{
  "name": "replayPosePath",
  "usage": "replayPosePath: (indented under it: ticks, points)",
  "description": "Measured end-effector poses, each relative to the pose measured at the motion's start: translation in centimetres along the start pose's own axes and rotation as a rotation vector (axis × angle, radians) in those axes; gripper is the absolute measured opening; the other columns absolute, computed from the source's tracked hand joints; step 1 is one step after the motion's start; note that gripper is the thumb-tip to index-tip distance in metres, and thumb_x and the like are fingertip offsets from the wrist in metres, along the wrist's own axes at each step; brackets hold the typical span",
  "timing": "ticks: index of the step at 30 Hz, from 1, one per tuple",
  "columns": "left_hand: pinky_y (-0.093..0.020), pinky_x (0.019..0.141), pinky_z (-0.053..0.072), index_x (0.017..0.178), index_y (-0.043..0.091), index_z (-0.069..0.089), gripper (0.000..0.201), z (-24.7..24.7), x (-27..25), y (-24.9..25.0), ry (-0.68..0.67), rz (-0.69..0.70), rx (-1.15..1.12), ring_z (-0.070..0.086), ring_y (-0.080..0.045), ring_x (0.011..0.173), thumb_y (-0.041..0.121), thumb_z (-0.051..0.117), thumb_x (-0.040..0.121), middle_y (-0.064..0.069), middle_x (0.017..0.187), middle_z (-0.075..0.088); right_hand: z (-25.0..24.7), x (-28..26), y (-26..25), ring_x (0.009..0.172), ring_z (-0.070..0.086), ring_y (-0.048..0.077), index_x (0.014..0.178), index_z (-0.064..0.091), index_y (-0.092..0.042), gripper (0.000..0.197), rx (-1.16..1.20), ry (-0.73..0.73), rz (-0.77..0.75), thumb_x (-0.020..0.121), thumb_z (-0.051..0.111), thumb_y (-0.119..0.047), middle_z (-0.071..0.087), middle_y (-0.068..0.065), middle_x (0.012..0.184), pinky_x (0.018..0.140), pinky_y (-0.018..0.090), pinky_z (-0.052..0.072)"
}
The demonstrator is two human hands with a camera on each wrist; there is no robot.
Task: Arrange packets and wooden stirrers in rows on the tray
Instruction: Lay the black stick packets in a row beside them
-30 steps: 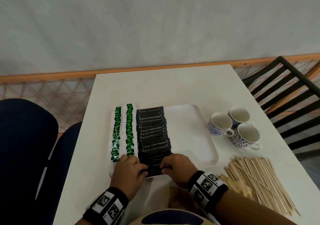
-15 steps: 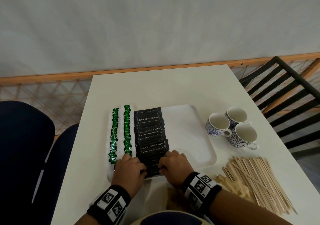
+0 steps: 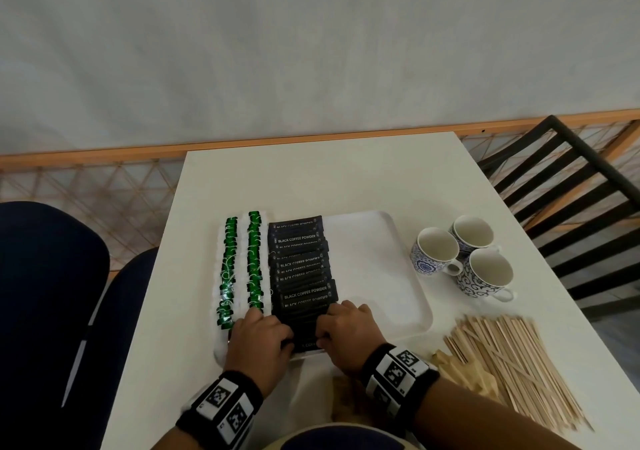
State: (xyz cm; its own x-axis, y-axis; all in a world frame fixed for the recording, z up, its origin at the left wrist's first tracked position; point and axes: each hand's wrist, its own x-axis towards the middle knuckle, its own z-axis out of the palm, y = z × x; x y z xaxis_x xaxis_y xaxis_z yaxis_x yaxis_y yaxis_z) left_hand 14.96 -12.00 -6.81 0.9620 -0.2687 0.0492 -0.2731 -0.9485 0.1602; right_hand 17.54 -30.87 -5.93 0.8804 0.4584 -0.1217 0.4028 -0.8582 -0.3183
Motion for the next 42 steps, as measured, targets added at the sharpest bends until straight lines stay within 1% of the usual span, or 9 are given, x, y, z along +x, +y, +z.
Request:
replayPosePath:
  ticks: [5,9,14,18,23,26,29,34,42]
  points:
    - [-0.028,0.055,0.035,0.064,0.034,0.069,0.014,0.4,-0.4,-0.1,0.029,0.028,-0.007,0.052,-0.015,0.067,0.041,0.077,0.056,0.019,0.063,0.058,-0.3,0.0,0.2,0.108,0.049,0.022,0.109,0.063,-0.026,0.024,0.010,0.012,0.020,0.090,0.053,-0.039,0.058,-0.002,0.113,0.090,0.038,0.035]
    - [-0.030,0.058,0.042,0.080,0.032,0.071,0.031,0.5,-0.6,0.3,0.065,0.021,-0.038,0.054,-0.016,0.073,0.037,0.086,0.053,0.015,0.076,0.060,-0.5,0.1,0.0,0.089,0.060,0.019,0.109,0.063,-0.031,0.039,-0.062,0.060,-0.009,0.073,0.066,-0.044,0.061,-0.006,0.102,0.071,0.034,0.051]
    - [-0.036,0.075,0.049,0.108,0.024,0.071,0.041,0.7,-0.6,1.2,0.093,0.048,0.030,0.048,-0.016,0.102,0.031,0.072,0.067,0.006,0.109,0.066,-0.2,0.0,-0.3,0.114,0.062,0.020,0.120,0.067,-0.024,0.060,-0.141,-0.086,-0.004,0.076,0.038,-0.052,0.063,-0.003,0.127,0.080,0.044,0.054]
    - [-0.046,0.099,0.028,0.122,0.011,0.064,0.054,2.1,-1.2,1.1,0.001,0.036,0.108,0.043,-0.024,0.125,0.031,0.037,0.079,-0.006,0.131,0.060,0.9,0.0,-0.3,0.117,0.061,0.023,0.118,0.069,-0.021,0.064,-0.184,-0.243,0.044,0.076,0.037,-0.056,0.064,0.000,0.127,0.086,0.057,0.048]
    - [-0.054,0.110,0.006,0.121,0.008,0.065,0.056,3.2,-1.5,0.8,-0.004,0.034,0.114,0.058,-0.029,0.121,0.027,0.032,0.080,-0.010,0.129,0.062,1.3,0.0,-0.3,0.114,0.063,0.025,0.118,0.069,-0.019,0.067,-0.124,-0.294,0.099,0.074,0.036,-0.057,0.064,0.003,0.127,0.084,0.058,0.049]
    - [-0.054,0.111,0.005,0.121,0.007,0.064,0.056,3.4,-1.4,0.8,0.024,0.050,0.108,0.059,-0.028,0.119,0.024,0.033,0.079,-0.011,0.129,0.062,0.1,-0.2,-0.5,0.136,0.042,0.029,0.142,0.045,-0.014,0.078,-0.059,-0.186,0.078,0.080,0.024,-0.055,0.039,0.008,0.151,0.104,0.059,0.034]
    - [-0.053,0.111,0.005,0.122,0.007,0.064,0.057,3.3,-1.3,0.9,0.047,0.063,0.109,0.060,-0.028,0.118,0.019,0.033,0.076,-0.012,0.129,0.061,-0.8,0.3,-0.1,0.148,0.009,0.028,0.154,0.009,-0.010,0.069,0.241,-0.120,0.169,0.095,0.025,-0.043,0.009,0.011,0.161,0.121,0.040,0.012]
    - [-0.052,0.110,0.006,0.120,0.005,0.065,0.062,3.0,-1.2,1.0,0.089,0.082,0.139,0.063,-0.028,0.113,0.012,0.028,0.071,-0.013,0.125,0.064,-4.5,0.7,-0.1,0.128,0.042,0.018,0.143,0.032,-0.009,0.045,0.716,-0.068,0.354,0.099,0.039,-0.009,0.043,-0.003,0.127,0.092,0.008,0.025]
    - [-0.054,0.111,0.004,0.120,0.005,0.065,0.062,3.1,-1.1,0.5,0.091,0.097,0.169,0.064,-0.028,0.112,0.013,0.029,0.070,-0.014,0.125,0.064,-3.8,1.3,0.0,0.107,0.057,0.023,0.118,0.056,-0.023,0.041,0.673,-0.068,0.361,0.081,0.038,-0.019,0.063,0.003,0.115,0.097,0.041,0.046]
